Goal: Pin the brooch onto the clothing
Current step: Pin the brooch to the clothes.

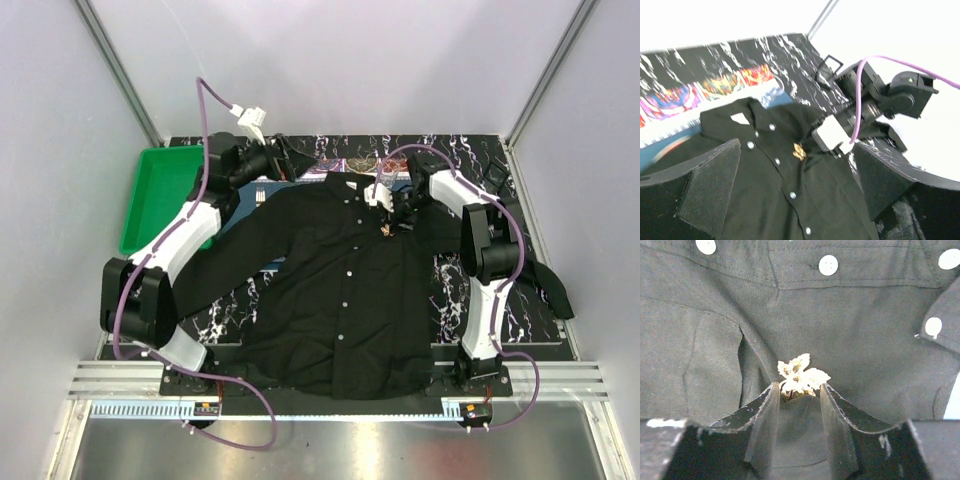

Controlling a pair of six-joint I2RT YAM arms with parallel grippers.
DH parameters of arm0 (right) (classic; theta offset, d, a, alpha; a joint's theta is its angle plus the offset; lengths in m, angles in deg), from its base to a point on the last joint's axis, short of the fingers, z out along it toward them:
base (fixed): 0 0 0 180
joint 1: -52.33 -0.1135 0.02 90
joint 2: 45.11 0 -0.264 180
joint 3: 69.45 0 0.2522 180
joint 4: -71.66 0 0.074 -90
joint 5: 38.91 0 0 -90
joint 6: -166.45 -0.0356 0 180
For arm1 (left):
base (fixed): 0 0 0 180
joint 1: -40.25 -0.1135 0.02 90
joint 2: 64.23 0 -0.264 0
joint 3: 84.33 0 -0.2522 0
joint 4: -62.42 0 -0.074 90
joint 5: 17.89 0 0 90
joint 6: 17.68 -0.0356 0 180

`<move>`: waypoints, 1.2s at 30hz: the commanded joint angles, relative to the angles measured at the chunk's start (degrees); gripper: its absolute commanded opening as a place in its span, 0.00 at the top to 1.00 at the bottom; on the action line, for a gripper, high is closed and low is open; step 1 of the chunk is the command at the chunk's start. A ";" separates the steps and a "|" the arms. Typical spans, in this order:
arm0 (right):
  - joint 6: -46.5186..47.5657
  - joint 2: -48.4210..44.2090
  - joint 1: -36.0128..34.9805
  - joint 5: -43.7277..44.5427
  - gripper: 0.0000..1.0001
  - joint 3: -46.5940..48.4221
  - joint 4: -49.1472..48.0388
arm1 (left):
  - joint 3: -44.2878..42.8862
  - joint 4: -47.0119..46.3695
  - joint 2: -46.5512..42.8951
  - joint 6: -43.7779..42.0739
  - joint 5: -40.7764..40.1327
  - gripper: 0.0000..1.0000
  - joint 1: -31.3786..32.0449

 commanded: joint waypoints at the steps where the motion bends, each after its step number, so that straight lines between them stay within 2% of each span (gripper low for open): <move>1: -4.58 -5.37 0.45 -2.11 0.52 3.68 2.46 | -5.67 -3.32 -2.41 -6.64 -4.24 0.01 -1.61; 3: -5.46 -5.72 1.16 -3.25 0.46 6.14 2.83 | -6.39 -5.59 -1.89 -6.21 -3.37 0.01 -2.58; 5: -8.78 -6.34 2.90 -5.35 0.40 8.08 3.35 | -7.35 -6.31 -1.36 1.32 -8.00 0.01 -3.37; 6: -10.89 -6.69 3.70 -6.24 0.37 10.26 3.27 | -8.06 -5.26 -1.18 8.05 -12.29 0.01 -4.59; 7: -13.44 -7.21 4.49 -8.59 0.35 11.68 3.35 | -8.85 -3.42 -0.75 9.77 -12.59 0.01 -5.47; 8: -19.90 -7.57 6.85 -10.10 0.34 14.30 3.09 | -11.03 -0.88 -0.39 8.92 -10.86 0.01 -7.05; 9: -23.62 -8.35 8.00 -11.77 0.34 15.37 2.31 | -12.53 0.10 0.65 0.56 -5.27 0.01 -7.15; 10: -33.58 -8.71 9.32 -13.61 0.30 16.25 1.26 | -14.46 2.81 0.84 -4.74 -3.39 0.01 -6.72; 11: -39.25 -8.97 10.46 -13.37 0.30 17.48 0.03 | -16.22 8.58 0.49 -9.06 -3.46 0.01 -4.80; 12: -44.44 -9.15 10.82 -13.10 0.31 18.28 -0.42 | -15.11 8.46 -1.08 -12.58 -5.54 0.01 -4.08; 13: -53.88 -9.50 11.00 -12.93 0.34 18.81 -0.69 | -13.62 6.89 -1.62 -12.62 -5.65 0.01 -3.47; 15: -63.60 -9.42 11.18 -12.14 0.28 19.77 -0.60 | -13.07 6.96 -0.75 -12.44 -4.43 0.01 -2.24; 17: -70.14 -8.45 11.35 -18.43 0.28 19.52 1.68 | -12.98 7.41 0.22 -13.23 -3.90 0.01 0.12; 19: -79.93 -6.01 11.35 -23.27 0.34 18.81 2.03 | -13.68 7.23 2.76 -13.59 -4.42 0.01 2.07; 20: -83.21 -4.94 13.09 -25.56 0.37 17.85 2.21 | -14.56 7.32 4.17 -12.72 -3.64 0.06 3.47; 21: -86.55 -3.54 13.98 -27.06 0.39 16.89 1.69 | -16.66 7.23 7.75 -9.66 1.15 0.14 3.92; 23: -93.43 -2.74 14.52 -29.88 0.45 13.47 0.90 | -19.04 6.53 11.72 -6.31 5.14 0.40 6.19; 24: -95.10 -2.56 14.60 -30.76 0.47 12.14 -0.85 | -19.48 6.09 14.26 -2.90 4.98 0.65 7.16; 25: -99.20 -2.82 14.61 -31.11 0.52 9.00 -2.52 | -19.14 3.65 15.42 -0.25 4.89 0.71 9.35; 26: -101.85 -3.00 14.61 -31.47 0.55 7.23 -4.62 | -19.22 2.06 16.91 2.99 6.11 0.73 10.24; 27: -104.49 -3.26 14.61 -31.12 0.60 5.56 -8.99 | -19.23 0.30 20.32 10.68 8.47 0.78 11.12; 28: -109.91 -3.18 14.69 -31.12 0.70 2.41 -10.95 | -19.05 -3.72 22.09 14.33 9.45 0.84 12.61; 29: -112.14 -3.00 14.78 -30.94 0.76 1.16 -12.54 | -18.44 -6.54 23.59 17.76 9.99 0.89 13.32; 30: -114.25 -2.22 14.78 -30.59 0.78 0.10 -15.16 | -18.00 -9.27 26.04 23.10 10.25 0.96 13.93; 32: -119.35 -1.07 15.22 -30.68 0.88 -1.93 -17.64 | -19.30 -12.19 28.43 25.60 9.47 0.96 15.51; 36: -124.11 0.69 16.10 -29.28 0.89 -4.04 -21.68 | -22.65 -5.70 33.08 24.56 4.39 0.95 17.63</move>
